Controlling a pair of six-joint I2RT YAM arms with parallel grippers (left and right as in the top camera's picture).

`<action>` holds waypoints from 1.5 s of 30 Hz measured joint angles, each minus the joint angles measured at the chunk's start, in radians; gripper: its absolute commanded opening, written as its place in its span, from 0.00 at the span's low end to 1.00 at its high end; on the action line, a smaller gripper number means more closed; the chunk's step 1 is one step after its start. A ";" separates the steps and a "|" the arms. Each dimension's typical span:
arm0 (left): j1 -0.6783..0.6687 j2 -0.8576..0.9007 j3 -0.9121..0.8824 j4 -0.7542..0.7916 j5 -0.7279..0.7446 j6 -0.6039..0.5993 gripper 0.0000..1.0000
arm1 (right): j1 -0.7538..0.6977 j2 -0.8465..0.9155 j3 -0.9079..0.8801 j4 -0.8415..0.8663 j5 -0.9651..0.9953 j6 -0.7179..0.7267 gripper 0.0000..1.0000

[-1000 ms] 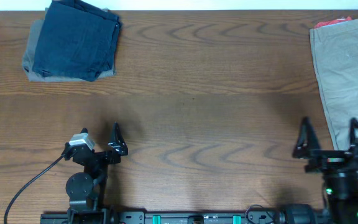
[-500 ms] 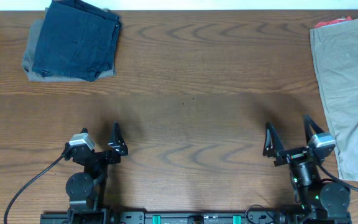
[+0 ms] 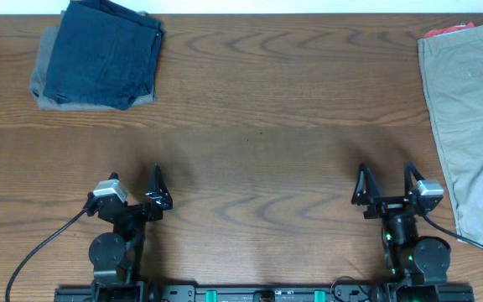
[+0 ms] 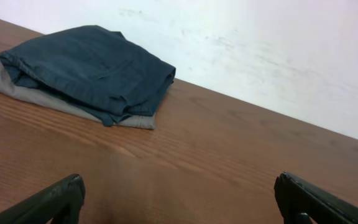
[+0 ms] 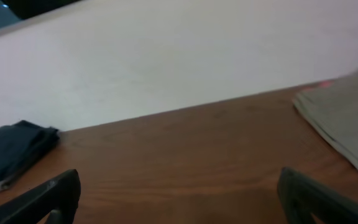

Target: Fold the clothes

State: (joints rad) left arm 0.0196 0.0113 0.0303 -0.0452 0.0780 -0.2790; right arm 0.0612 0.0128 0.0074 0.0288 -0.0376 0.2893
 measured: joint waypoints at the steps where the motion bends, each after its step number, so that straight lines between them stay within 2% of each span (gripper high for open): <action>1: 0.000 0.000 0.000 0.000 0.000 0.000 0.98 | 0.002 0.000 0.000 -0.016 0.014 -0.002 0.99; 5: 0.000 0.000 0.000 0.000 0.000 0.000 0.98 | 0.002 0.000 -0.001 -0.099 0.035 -0.010 0.98; 45: 0.000 0.000 0.000 0.000 0.000 0.000 0.98 | -0.026 -0.001 -0.001 -0.099 0.034 -0.031 0.99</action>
State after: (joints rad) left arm 0.0196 0.0109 0.0303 -0.0448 0.0780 -0.2790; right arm 0.0357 0.0120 0.0067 -0.0700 -0.0032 0.2588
